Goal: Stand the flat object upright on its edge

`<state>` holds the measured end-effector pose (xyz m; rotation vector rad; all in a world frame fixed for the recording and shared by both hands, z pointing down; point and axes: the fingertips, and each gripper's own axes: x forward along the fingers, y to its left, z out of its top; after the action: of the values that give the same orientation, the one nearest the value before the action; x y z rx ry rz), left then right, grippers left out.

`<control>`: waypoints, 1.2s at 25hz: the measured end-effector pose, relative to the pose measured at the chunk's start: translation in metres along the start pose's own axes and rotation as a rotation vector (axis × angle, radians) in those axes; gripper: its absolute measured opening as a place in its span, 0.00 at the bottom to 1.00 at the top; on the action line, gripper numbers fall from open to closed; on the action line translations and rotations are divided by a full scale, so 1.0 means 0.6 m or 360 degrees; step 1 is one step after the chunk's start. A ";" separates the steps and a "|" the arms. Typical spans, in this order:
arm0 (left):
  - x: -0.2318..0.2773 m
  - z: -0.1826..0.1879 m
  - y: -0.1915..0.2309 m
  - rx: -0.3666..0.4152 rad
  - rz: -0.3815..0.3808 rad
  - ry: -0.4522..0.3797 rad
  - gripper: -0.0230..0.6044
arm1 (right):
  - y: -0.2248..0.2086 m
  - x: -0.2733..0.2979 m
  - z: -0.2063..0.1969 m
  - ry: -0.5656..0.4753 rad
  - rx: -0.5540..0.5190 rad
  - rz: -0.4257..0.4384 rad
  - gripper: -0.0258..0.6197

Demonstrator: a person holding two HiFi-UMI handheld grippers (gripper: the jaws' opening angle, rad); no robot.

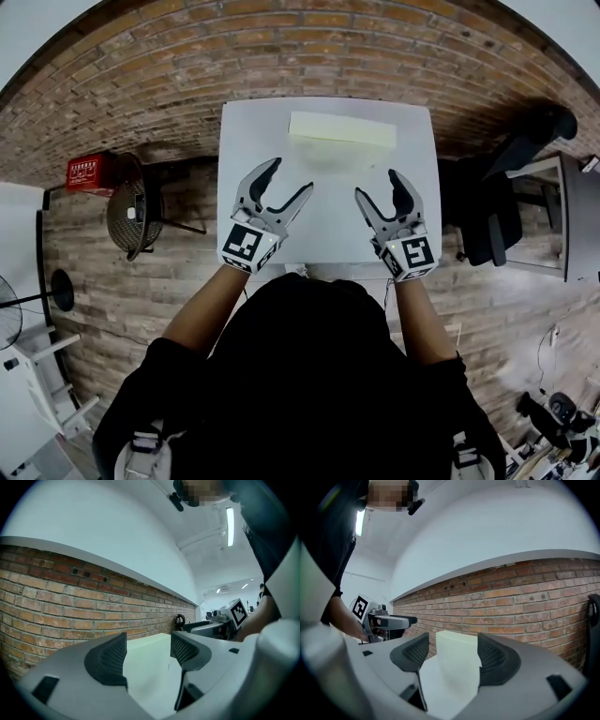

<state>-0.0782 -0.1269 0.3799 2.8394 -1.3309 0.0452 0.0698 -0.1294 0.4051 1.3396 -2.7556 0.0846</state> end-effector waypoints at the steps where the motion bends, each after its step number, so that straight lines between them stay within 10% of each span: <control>1: -0.004 0.006 -0.009 0.0000 0.0005 -0.0005 0.52 | 0.006 -0.005 0.005 -0.0007 -0.0001 0.0028 0.53; 6: -0.035 0.022 -0.062 -0.0024 0.0026 0.0024 0.52 | 0.042 -0.035 0.021 -0.0022 -0.0022 0.0185 0.48; 20: -0.114 0.029 -0.169 -0.0031 0.0066 0.0024 0.11 | 0.136 -0.123 0.061 -0.0125 0.0015 0.0406 0.17; 30: -0.136 0.029 -0.226 -0.0027 0.0094 0.0009 0.07 | 0.164 -0.179 0.056 -0.0127 -0.0008 0.0480 0.05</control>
<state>-0.0258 0.0224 0.3613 2.7838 -1.4065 0.0418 0.0568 0.0123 0.3602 0.9348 -3.0007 0.0419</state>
